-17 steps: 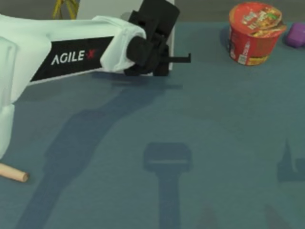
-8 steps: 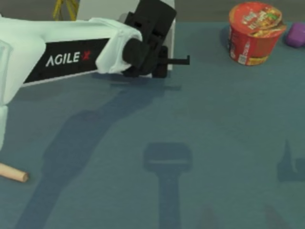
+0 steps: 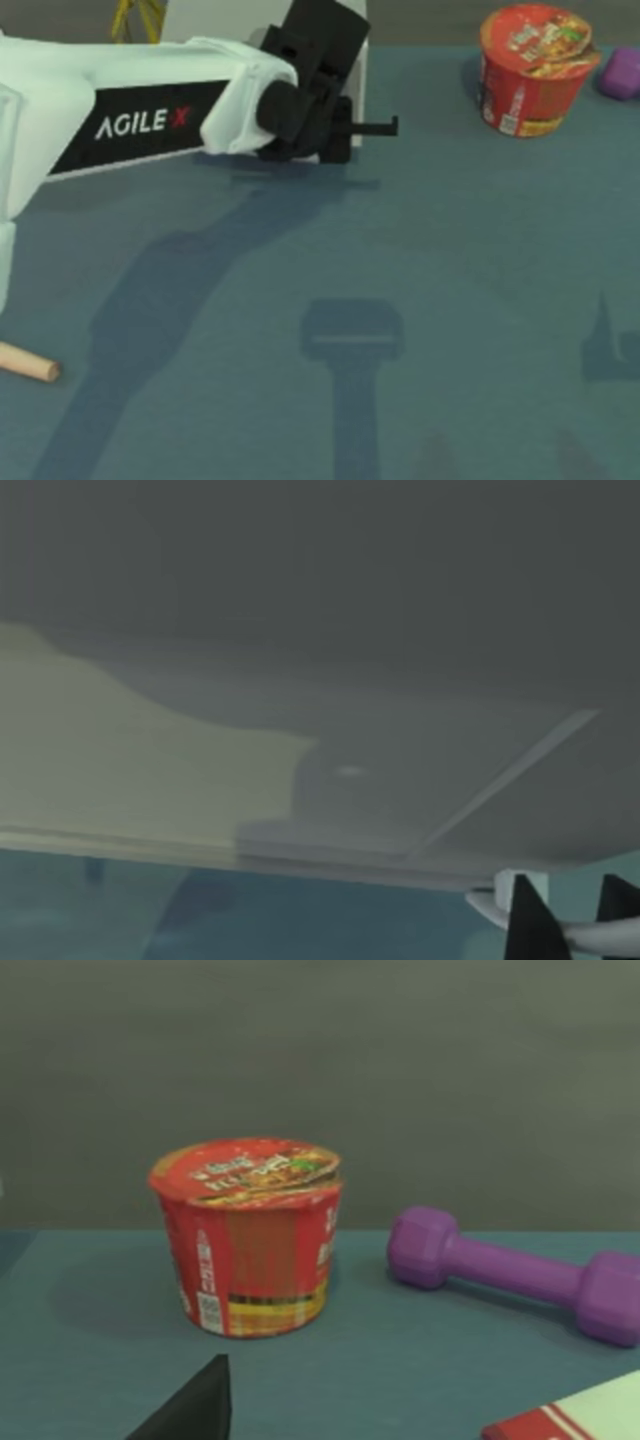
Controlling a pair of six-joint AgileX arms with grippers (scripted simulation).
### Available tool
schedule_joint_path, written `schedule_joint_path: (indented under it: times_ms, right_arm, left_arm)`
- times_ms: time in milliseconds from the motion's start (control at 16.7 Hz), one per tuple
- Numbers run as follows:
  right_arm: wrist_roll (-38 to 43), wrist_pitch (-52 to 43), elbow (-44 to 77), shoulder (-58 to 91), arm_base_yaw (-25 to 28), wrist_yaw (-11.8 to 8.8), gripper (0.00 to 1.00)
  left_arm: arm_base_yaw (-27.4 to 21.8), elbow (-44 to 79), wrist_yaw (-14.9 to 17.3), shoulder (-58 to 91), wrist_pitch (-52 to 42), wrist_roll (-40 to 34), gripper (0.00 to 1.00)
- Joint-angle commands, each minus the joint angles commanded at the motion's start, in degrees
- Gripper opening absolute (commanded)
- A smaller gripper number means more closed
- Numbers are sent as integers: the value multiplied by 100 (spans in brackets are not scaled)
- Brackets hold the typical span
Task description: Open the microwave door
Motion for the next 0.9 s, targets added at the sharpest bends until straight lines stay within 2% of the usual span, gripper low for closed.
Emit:
schedule_joint_path:
  times_ms: [900]
  right_arm:
    - [0,0,0,0,0,0,100]
  left_arm:
    - [-22,-96,85,-44,49,69,0]
